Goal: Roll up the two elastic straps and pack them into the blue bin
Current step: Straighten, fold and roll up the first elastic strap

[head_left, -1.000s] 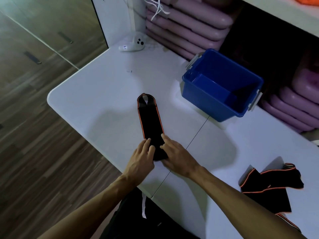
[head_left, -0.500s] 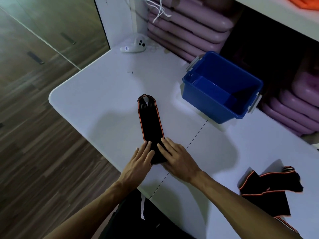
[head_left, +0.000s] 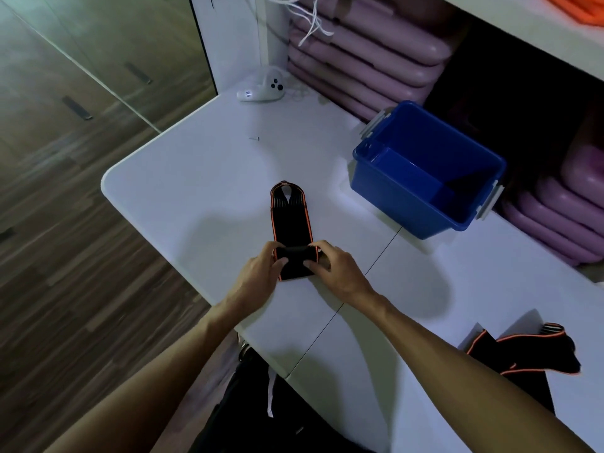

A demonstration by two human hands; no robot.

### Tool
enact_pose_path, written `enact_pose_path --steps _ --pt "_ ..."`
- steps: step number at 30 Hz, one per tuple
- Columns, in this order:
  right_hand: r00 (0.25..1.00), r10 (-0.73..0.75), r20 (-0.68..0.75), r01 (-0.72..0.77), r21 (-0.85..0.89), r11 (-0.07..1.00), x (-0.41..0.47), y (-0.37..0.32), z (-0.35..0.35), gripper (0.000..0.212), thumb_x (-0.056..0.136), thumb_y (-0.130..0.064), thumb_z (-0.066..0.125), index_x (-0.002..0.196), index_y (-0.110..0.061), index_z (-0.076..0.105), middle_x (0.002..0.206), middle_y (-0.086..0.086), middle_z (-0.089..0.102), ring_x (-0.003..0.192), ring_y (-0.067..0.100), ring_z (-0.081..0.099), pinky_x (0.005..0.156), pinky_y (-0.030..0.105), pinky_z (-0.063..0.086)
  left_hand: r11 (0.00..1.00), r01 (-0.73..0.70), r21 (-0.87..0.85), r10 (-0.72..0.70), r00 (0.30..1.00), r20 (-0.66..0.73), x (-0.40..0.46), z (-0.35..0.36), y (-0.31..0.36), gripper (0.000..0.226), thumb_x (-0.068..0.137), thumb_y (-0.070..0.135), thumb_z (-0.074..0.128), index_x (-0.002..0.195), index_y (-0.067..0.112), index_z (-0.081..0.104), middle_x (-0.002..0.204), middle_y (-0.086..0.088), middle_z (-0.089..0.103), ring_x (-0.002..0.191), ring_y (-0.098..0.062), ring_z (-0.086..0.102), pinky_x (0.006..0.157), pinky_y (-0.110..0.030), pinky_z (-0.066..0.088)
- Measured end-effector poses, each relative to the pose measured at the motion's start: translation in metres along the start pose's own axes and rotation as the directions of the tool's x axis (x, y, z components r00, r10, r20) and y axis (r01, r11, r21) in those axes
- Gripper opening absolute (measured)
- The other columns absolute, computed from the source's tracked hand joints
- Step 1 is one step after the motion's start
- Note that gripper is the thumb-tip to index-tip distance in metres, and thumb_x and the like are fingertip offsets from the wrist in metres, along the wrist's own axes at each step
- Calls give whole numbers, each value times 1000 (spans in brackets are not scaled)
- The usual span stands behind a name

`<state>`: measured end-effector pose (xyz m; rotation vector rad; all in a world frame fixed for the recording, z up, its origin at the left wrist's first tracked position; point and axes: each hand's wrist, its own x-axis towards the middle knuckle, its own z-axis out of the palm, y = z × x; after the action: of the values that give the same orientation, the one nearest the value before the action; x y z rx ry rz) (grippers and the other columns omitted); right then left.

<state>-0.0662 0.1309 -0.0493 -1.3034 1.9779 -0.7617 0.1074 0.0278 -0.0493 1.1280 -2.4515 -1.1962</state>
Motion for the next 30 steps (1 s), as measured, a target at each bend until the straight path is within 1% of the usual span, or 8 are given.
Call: enact_pose_path --steps 3,6,9,12,16,20,25,30 --pt "993 84 -77 -82 30 996 8 3 10 26 90 -31 67 96 -7 59 91 7 56 86 20 51 68 22 38 998 58 10 -58 998 3 17 0 3 26 97 23 48 120 10 48 53 5 50 52 -19 50 54 -34 35" --pt "987 148 -70 -145 40 989 16 3 9 27 88 -32 70 84 -10 56 87 6 54 79 19 51 67 26 40 993 115 25 -113 992 -48 21 5 4 27 95 23 51 119 10 49 61 -6 60 64 -34 60 59 -40 44" --pt "986 144 -88 -141 38 989 19 -3 4 30 86 -29 72 105 -11 58 94 3 56 85 17 55 72 29 48 995 94 13 -92 985 -144 18 6 4 32 92 23 57 121 13 52 94 -11 60 78 -27 58 66 -34 44" --pt "990 77 -114 -67 91 994 12 -12 8 52 90 -20 69 134 -27 42 121 0 43 106 14 53 84 30 54 997 -27 75 40 984 -175 16 2 3 26 91 23 60 114 13 56 112 -9 50 81 -25 57 66 -35 47" --pt "984 -84 -157 41 -259 965 5 -9 18 38 98 -28 56 135 -25 51 144 8 38 121 27 49 83 42 58 913 -282 296 313 948 -61 11 -3 -14 25 93 30 55 112 15 60 129 -5 52 106 -25 55 77 -43 54" --pt "979 -203 -20 159 -548 821 0 9 10 72 90 -65 46 144 -18 43 155 12 32 122 31 45 78 42 53 821 -407 402 356 913 196 4 -10 -31 72 85 54 59 141 14 39 154 -4 31 134 -21 37 101 -33 41" --pt "969 -245 33 210 -629 749 1 8 11 61 91 -46 51 140 -9 47 139 9 52 114 31 52 72 46 54 831 -422 363 403 906 131 14 -14 -20 45 95 38 45 130 10 50 135 -8 55 119 -26 52 92 -40 49" --pt "993 -119 -9 115 -206 972 8 3 -3 39 96 -42 52 125 -17 56 112 3 64 103 22 54 81 40 51 902 -366 230 337 928 159 29 -27 -16 42 96 44 36 122 14 47 98 -5 67 95 -25 56 77 -37 47"
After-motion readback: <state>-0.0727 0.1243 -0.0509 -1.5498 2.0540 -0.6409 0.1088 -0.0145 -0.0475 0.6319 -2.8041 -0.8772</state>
